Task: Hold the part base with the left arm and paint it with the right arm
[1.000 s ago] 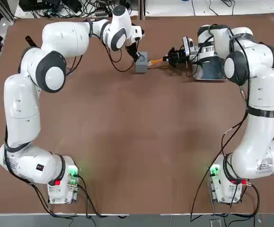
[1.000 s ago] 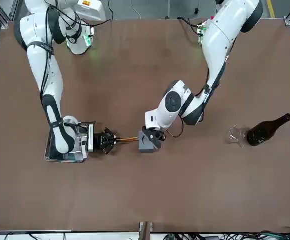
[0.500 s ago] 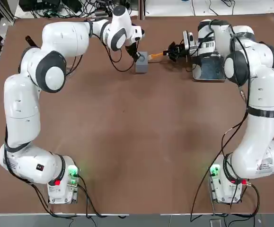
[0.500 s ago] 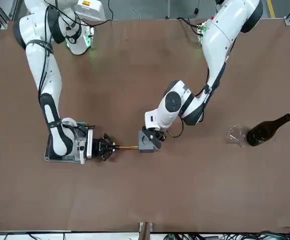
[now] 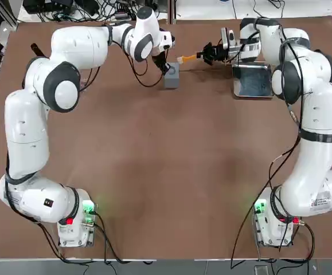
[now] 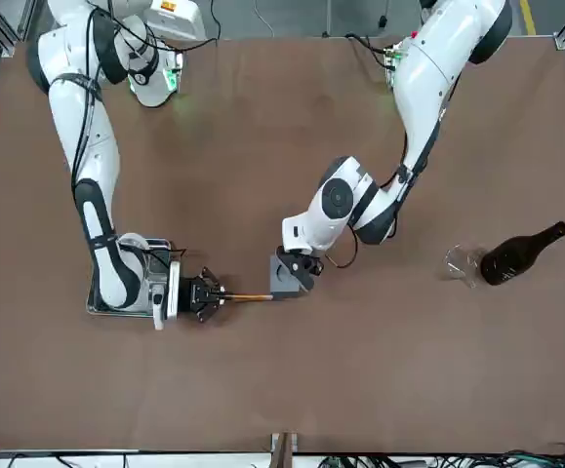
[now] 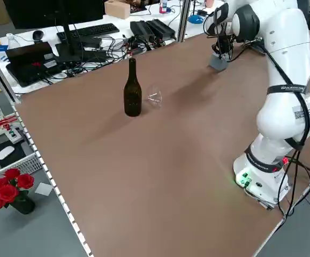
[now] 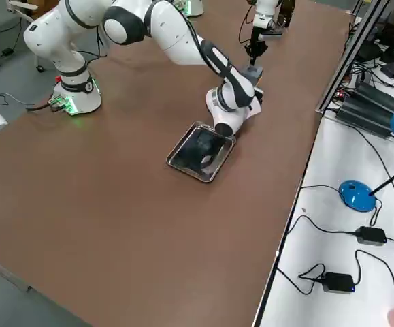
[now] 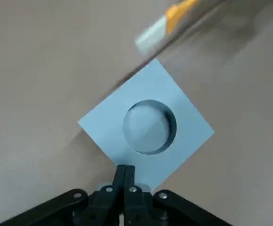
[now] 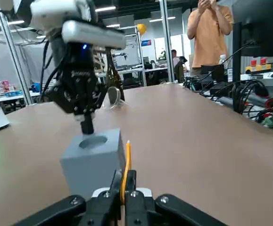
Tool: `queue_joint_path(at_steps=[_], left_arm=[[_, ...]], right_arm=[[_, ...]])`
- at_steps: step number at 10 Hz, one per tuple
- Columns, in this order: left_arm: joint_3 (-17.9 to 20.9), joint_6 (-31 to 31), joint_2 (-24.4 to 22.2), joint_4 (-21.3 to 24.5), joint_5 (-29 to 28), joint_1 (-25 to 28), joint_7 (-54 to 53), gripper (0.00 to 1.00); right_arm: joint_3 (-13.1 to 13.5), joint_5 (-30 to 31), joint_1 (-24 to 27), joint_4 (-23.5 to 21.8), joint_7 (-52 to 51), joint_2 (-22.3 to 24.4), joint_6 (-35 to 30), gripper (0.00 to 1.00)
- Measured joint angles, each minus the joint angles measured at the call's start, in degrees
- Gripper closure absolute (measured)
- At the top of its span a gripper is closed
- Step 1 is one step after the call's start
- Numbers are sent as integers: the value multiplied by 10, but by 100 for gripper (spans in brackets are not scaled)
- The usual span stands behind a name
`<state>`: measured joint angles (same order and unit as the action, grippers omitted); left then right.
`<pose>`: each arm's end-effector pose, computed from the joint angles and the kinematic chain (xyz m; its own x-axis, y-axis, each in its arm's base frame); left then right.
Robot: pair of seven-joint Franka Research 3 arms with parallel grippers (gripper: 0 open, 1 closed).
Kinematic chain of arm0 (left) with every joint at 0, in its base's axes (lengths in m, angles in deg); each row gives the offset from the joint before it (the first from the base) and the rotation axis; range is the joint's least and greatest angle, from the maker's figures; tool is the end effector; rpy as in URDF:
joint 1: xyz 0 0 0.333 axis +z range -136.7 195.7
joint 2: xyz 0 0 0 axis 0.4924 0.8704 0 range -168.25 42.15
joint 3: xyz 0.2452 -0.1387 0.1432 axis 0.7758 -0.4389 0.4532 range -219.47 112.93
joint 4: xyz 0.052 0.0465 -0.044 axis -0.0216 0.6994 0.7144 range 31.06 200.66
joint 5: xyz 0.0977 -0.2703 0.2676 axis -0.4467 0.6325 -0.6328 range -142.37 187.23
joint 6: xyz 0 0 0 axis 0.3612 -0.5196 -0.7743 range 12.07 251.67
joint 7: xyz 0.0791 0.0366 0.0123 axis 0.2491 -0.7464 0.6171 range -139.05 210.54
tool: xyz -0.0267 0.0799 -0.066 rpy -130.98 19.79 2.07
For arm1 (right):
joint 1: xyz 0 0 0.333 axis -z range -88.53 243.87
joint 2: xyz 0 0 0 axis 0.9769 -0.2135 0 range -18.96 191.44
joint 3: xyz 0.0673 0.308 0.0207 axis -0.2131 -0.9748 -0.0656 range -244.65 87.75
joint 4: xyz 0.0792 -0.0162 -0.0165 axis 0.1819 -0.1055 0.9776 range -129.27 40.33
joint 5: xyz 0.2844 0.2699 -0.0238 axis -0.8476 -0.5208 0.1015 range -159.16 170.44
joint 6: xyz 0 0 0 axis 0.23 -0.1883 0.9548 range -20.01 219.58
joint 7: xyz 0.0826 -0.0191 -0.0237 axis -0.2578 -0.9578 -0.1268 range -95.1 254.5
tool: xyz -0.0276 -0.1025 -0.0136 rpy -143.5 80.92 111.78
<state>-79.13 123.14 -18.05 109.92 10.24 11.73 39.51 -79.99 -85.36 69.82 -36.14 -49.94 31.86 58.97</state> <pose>0.5723 -0.4550 0.2552 0.7673 -0.6186 0.1693 -0.6405 -0.7524 0.1537 0.6801 0.1921 0.1429 0.1321 0.1431 0.9809 0.9908 -0.0469 -0.1266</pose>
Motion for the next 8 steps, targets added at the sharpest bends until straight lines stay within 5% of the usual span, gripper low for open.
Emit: queue_joint_path(at_steps=[3, 8], left_arm=[[0, 0, 0, 0, 0, 0, 0, 97], [0, 0, 0, 0, 0, 0, 0, 97]], right_arm=[[34, 49, 1, 31, 97, 25, 0, 96], [194, 167, 8, 26, 306, 80, -70, 96]])
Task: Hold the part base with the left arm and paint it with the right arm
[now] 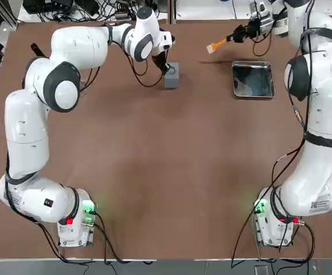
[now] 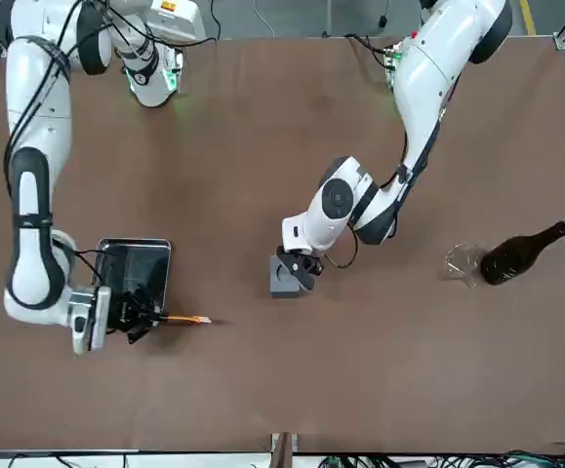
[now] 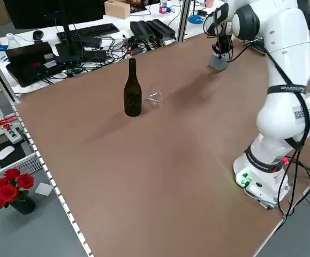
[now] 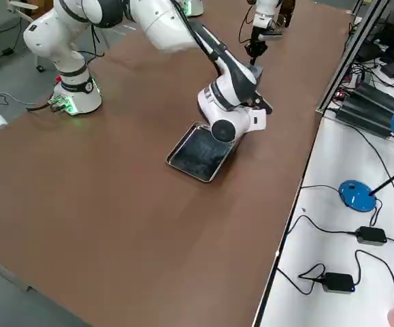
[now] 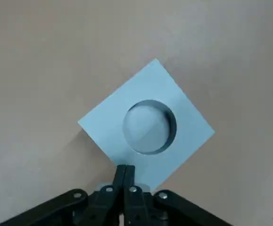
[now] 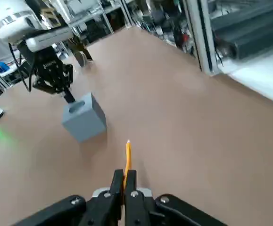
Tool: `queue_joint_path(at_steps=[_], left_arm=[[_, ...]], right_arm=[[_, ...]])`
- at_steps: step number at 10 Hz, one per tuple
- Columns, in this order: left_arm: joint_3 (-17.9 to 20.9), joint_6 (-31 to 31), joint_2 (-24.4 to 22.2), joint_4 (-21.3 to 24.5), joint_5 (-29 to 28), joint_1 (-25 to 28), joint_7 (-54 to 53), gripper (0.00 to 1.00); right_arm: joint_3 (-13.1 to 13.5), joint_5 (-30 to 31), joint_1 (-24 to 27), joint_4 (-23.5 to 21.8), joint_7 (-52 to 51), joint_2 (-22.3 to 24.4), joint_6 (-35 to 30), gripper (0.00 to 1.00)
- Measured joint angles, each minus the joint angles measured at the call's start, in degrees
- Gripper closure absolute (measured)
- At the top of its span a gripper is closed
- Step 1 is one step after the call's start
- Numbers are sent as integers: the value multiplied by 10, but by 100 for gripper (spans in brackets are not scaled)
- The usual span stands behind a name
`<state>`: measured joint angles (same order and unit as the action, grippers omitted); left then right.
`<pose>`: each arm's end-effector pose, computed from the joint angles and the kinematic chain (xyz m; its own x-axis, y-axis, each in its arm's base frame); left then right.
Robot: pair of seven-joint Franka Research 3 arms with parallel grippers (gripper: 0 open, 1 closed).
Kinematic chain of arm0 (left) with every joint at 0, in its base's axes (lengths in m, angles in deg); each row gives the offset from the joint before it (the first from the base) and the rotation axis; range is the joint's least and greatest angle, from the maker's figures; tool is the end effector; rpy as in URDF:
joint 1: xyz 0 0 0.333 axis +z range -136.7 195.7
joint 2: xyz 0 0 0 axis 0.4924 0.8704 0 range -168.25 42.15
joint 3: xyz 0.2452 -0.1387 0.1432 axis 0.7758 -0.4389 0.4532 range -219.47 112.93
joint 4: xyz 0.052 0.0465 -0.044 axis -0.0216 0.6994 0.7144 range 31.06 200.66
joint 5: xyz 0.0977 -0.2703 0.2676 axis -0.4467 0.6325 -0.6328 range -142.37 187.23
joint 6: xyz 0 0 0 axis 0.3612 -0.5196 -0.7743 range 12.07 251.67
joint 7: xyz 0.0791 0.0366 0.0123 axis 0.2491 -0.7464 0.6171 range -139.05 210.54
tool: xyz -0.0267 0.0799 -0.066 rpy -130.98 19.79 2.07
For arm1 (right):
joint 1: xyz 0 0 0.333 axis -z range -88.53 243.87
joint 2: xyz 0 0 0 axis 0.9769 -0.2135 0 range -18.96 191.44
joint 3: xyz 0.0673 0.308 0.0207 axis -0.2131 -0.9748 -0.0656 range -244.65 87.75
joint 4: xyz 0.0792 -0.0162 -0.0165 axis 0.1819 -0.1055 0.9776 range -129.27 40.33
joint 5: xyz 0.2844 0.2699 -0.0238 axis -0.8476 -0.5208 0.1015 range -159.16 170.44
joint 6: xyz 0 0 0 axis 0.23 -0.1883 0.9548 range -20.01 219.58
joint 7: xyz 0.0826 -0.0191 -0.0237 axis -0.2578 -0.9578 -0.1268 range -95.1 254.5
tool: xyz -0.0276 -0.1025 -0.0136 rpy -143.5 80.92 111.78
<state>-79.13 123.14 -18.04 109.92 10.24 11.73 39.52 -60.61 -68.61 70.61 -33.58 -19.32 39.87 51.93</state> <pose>0.5723 -0.4550 0.2551 0.7674 -0.6184 0.1691 -0.6403 -0.7526 0.1538 0.7127 0.0061 0.2439 0.4660 0.4278 0.7745 0.8844 -0.2521 -0.3929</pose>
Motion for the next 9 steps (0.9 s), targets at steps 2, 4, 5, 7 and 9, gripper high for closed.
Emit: queue_joint_path(at_steps=[2, 4, 5, 7, 9], left_arm=[[0, 0, 0, 0, 0, 0, 0, 97], [0, 0, 0, 0, 0, 0, 0, 97], [0, 0, 0, 0, 0, 0, 0, 97], [0, 0, 0, 0, 0, 0, 0, 97], [0, 0, 0, 0, 0, 0, 0, 97]], right_arm=[[50, 74, 0, 0, 132, 37, -43, 96], [88, 105, 0, -1, 218, 62, -83, 96], [109, 107, 0, -3, 252, 63, -103, 96], [158, 109, 2, -20, 317, 63, -133, 96], [196, 110, 11, -48, 385, 62, -140, 96]])
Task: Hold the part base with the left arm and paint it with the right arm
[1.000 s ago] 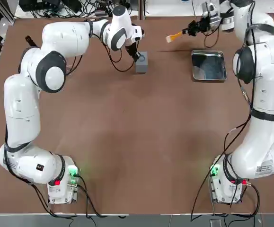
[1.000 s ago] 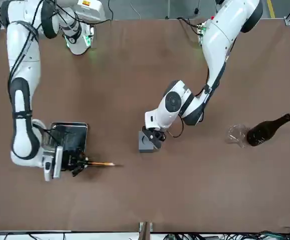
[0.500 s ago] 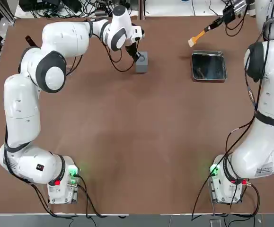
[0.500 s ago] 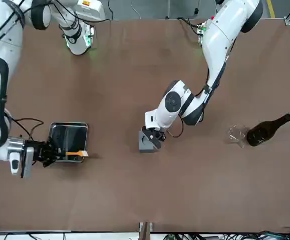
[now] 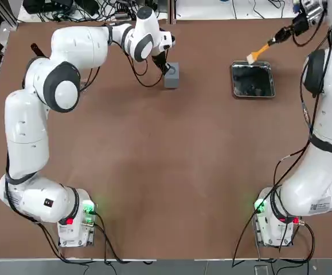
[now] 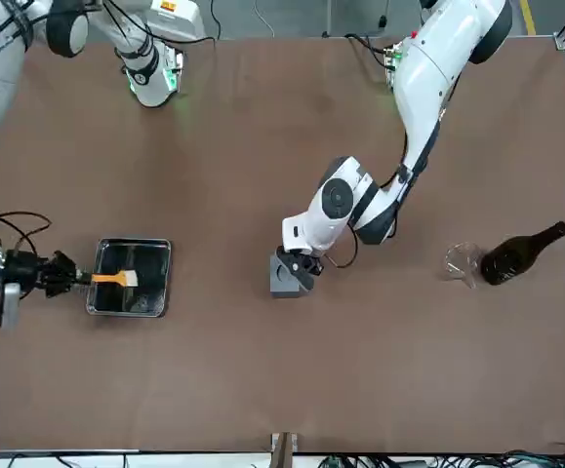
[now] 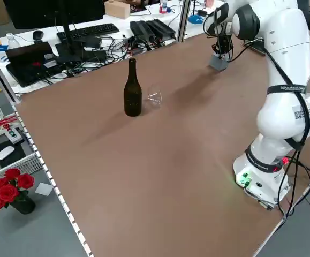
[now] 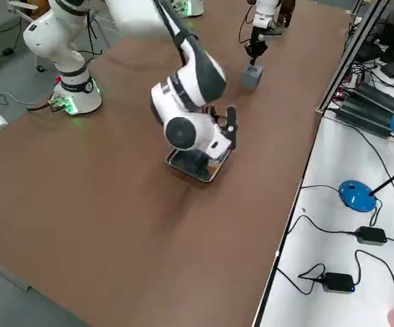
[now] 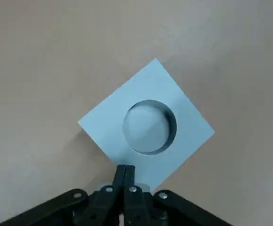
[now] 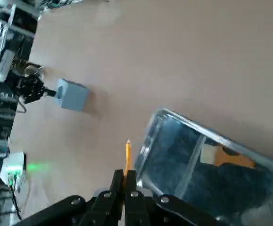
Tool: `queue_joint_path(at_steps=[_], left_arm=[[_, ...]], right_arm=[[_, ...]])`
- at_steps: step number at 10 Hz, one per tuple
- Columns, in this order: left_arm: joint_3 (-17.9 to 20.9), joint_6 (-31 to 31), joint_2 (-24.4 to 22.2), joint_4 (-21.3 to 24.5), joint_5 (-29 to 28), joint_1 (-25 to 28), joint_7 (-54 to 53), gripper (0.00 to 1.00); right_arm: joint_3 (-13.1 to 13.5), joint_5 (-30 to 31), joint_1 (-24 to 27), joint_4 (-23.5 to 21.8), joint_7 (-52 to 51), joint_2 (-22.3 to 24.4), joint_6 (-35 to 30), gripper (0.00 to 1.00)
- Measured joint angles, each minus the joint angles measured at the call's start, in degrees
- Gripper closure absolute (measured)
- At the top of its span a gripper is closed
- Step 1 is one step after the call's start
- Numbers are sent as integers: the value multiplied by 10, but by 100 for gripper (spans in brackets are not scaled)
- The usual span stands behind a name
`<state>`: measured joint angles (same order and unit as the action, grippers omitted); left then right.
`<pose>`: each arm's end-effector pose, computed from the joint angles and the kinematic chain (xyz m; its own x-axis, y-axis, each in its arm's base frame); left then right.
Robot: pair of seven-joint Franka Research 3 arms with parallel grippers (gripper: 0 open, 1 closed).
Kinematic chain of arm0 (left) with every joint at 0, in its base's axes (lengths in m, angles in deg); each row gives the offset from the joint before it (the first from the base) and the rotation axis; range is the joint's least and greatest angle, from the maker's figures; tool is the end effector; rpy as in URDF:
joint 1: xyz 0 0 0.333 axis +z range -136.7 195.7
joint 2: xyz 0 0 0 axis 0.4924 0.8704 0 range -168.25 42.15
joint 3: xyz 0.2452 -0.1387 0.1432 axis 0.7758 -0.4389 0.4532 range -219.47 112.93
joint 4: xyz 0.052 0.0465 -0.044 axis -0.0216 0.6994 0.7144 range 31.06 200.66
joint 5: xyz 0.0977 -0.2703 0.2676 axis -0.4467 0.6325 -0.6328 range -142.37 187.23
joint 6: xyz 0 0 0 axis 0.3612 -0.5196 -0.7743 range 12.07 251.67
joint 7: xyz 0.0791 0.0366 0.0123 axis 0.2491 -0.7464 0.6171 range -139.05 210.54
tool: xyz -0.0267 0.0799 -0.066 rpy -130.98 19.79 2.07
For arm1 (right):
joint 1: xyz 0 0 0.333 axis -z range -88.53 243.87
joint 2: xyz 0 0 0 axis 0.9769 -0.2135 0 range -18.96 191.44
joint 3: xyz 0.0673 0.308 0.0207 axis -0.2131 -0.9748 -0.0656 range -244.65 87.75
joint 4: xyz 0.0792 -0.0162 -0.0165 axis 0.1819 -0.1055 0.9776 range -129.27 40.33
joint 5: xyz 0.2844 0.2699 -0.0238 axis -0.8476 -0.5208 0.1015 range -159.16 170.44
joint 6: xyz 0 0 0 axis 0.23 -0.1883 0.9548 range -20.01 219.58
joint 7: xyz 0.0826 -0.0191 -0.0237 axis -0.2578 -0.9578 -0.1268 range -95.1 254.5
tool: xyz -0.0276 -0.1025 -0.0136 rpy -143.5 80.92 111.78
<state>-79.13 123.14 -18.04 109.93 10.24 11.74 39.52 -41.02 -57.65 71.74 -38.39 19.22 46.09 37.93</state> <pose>0.5723 -0.4549 0.2550 0.7675 -0.6184 0.1689 -0.6402 -0.7526 0.1538 0.6432 -0.1782 0.3094 0.9587 0.1925 0.2093 0.2842 -0.6231 -0.7287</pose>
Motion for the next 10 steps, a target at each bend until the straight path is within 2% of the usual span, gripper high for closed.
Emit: queue_joint_path(at_steps=[3, 6, 7, 10], left_arm=[[0, 0, 0, -1, 0, 0, 0, 96], [0, 0, -11, -15, 0, 5, 0, 96], [0, -15, -30, -18, 0, 8, 0, 96], [-1, -128, -111, -21, 0, 31, 4, 96]], right_arm=[[6, 0, 38, -12, 146, -8, 1, 96], [5, -13, 51, -13, 177, -43, 7, 96], [5, -25, 54, -12, 172, -65, 11, 96], [5, -77, 62, -2, 123, -124, 11, 96]])
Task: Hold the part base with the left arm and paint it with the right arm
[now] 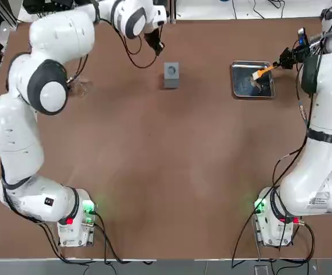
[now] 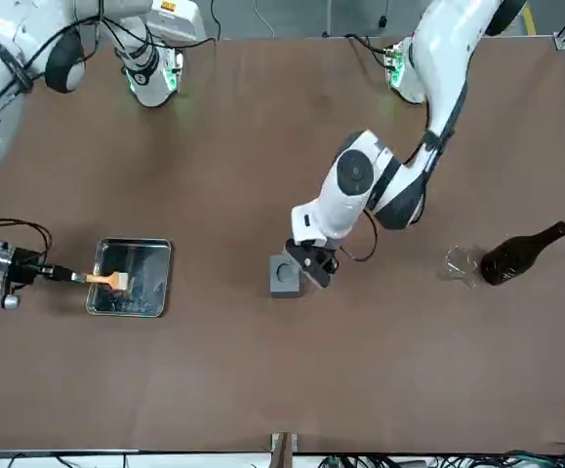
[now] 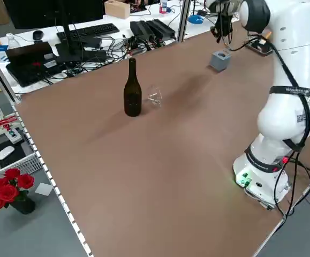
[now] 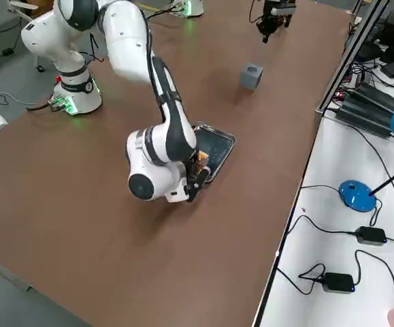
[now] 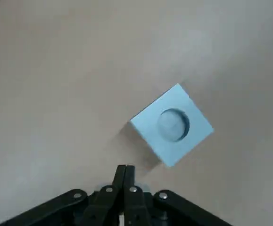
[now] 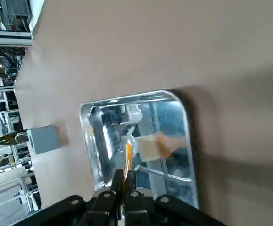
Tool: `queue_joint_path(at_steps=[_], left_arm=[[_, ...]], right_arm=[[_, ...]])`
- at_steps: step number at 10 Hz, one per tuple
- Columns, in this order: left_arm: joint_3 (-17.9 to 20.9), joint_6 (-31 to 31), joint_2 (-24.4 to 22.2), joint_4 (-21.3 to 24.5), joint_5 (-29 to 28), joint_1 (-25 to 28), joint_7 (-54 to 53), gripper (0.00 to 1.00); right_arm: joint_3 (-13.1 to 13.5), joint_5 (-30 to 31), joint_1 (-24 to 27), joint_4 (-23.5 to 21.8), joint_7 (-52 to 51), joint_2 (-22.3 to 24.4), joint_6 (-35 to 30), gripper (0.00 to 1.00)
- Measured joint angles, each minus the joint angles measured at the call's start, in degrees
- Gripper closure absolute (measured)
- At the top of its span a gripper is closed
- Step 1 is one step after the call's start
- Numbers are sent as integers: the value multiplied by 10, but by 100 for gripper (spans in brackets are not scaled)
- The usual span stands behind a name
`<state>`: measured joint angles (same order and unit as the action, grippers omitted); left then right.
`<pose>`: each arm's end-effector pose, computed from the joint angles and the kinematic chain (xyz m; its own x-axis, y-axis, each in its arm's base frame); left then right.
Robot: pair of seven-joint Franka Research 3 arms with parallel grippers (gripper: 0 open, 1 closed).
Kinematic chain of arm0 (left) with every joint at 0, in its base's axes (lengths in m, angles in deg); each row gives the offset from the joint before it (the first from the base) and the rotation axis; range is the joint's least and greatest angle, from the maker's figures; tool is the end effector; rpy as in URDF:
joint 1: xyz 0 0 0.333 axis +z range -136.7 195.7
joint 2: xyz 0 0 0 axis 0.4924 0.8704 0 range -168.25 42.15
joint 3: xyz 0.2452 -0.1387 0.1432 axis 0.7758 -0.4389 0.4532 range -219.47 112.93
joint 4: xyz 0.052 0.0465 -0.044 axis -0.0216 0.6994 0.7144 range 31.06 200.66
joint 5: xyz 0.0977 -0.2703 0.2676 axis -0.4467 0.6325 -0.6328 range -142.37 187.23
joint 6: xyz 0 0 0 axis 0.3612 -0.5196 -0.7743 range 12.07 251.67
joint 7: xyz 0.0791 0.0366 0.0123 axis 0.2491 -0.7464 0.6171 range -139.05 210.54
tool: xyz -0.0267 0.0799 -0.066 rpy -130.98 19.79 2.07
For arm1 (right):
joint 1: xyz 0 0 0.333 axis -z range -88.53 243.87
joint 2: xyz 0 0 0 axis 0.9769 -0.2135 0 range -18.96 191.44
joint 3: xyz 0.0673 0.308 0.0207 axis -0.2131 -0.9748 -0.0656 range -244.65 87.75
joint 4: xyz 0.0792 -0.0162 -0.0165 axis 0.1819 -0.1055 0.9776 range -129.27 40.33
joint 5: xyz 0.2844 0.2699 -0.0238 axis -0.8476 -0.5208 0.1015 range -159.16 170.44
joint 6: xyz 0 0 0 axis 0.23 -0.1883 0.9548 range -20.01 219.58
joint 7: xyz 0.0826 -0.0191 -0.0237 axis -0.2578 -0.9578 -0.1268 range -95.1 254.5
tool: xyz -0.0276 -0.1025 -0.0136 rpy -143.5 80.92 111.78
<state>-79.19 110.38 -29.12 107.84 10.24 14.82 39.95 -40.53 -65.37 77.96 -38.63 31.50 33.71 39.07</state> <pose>0.5912 -0.4138 0.3805 0.7887 -0.5929 0.1623 -0.6081 -0.7912 0.0645 0.6122 -0.2481 0.1833 0.9866 -0.1387 -0.0855 -0.1524 -0.5999 -0.7854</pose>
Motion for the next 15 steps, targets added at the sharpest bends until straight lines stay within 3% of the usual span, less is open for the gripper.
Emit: queue_joint_path(at_steps=[2, 4, 7, 10, 13, 15], left_arm=[[0, -84, -53, -1, 0, 38, -3, 94], [0, -153, -98, 0, -4, 71, -6, 85], [0, -217, -186, 25, -17, 97, 3, 41], [0, -256, -304, 93, 32, 170, 7, 1], [2, -297, -359, 105, 113, 256, 8, 1], [4, -302, -374, 105, 130, 280, 10, 1]], right_arm=[[0, -2, 5, 8, -25, -9, 0, 96], [0, -2, 15, 22, -62, -20, 1, 96], [0, -2, 20, 28, -70, -35, 0, 93], [2, -2, 20, 29, -71, -46, 0, 90], [14, 0, 21, 31, -71, -48, 0, 89], [17, 0, 21, 31, -80, -50, 2, 89]])
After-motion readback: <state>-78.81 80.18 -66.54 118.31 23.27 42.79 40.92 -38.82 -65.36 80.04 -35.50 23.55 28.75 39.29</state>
